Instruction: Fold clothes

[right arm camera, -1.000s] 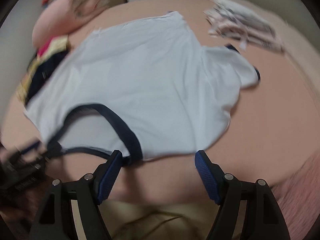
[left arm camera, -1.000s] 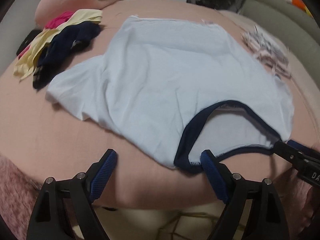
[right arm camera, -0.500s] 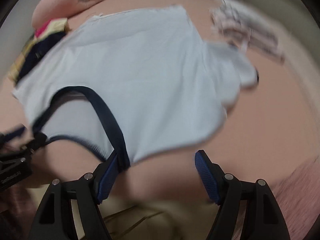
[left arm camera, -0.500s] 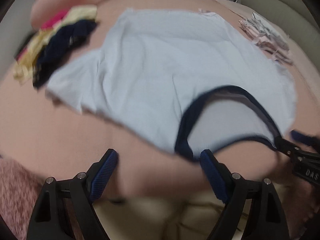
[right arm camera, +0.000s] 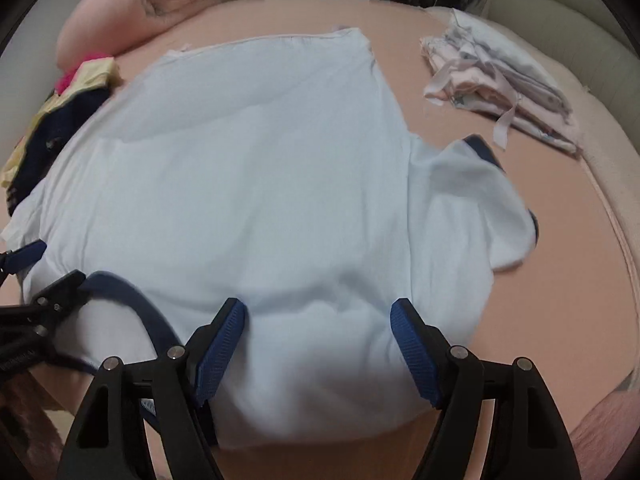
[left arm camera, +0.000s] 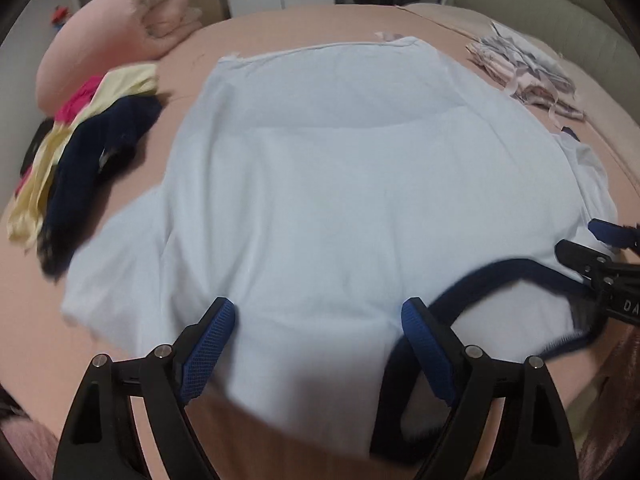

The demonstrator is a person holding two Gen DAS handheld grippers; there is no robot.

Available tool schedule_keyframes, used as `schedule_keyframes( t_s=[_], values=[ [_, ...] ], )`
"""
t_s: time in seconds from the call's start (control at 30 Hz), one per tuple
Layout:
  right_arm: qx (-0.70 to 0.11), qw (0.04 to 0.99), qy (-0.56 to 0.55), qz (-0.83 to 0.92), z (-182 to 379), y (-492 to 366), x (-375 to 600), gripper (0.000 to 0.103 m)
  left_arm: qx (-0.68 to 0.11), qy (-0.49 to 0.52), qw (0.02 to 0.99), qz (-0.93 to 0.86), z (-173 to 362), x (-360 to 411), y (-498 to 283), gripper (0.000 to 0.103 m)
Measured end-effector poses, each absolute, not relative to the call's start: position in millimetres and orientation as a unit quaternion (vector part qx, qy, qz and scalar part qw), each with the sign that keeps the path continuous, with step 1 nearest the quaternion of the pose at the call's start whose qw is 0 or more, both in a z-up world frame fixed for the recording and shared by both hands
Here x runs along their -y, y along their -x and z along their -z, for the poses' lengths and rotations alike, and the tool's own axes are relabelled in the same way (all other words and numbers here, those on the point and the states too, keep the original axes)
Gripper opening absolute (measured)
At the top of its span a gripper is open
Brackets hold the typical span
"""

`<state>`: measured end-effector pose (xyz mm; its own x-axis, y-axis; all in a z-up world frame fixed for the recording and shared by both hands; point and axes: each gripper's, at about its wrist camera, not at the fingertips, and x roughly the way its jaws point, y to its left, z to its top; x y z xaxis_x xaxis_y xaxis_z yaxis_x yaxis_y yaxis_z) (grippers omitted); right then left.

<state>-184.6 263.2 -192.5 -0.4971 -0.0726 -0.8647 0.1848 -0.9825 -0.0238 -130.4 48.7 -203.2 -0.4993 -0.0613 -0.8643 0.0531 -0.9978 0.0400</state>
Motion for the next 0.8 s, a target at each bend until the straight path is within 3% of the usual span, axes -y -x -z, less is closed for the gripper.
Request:
schedule_keyframes(
  t_s=[0.2, 0.4, 0.47, 0.6, 0.63, 0.8],
  values=[
    [-0.084, 0.094, -0.536, 0.835, 189.2, 154.7, -272.4, 0.076, -0.002, -0.532, -0.016, 0.847, 187.3, -39.0, 106.9, 0.086],
    [-0.035, 0.097, -0.506, 0.856, 156.5, 168.7, -284.0, 0.076, 0.039, -0.445, -0.062, 0.893, 142.3, -35.0, 127.8, 0.086],
    [-0.036, 0.082, -0.462, 0.882, 145.0, 178.4, -278.3, 0.076, 0.052, -0.446, -0.066, 0.891, 150.3, -41.5, 145.8, 0.086],
    [-0.044, 0.074, -0.484, 0.871, 173.9, 201.7, -265.6, 0.076, 0.074, -0.484, -0.052, 0.871, 177.0, -52.4, 173.4, 0.086],
    [-0.056, 0.067, -0.521, 0.849, 190.1, 204.1, -267.8, 0.076, 0.08, -0.5, -0.047, 0.861, 184.5, -53.6, 173.0, 0.087],
    [-0.045, 0.092, -0.496, 0.862, 182.2, 164.9, -289.0, 0.076, 0.086, -0.507, -0.036, 0.857, 192.0, -51.1, 136.6, 0.087]
  ],
)
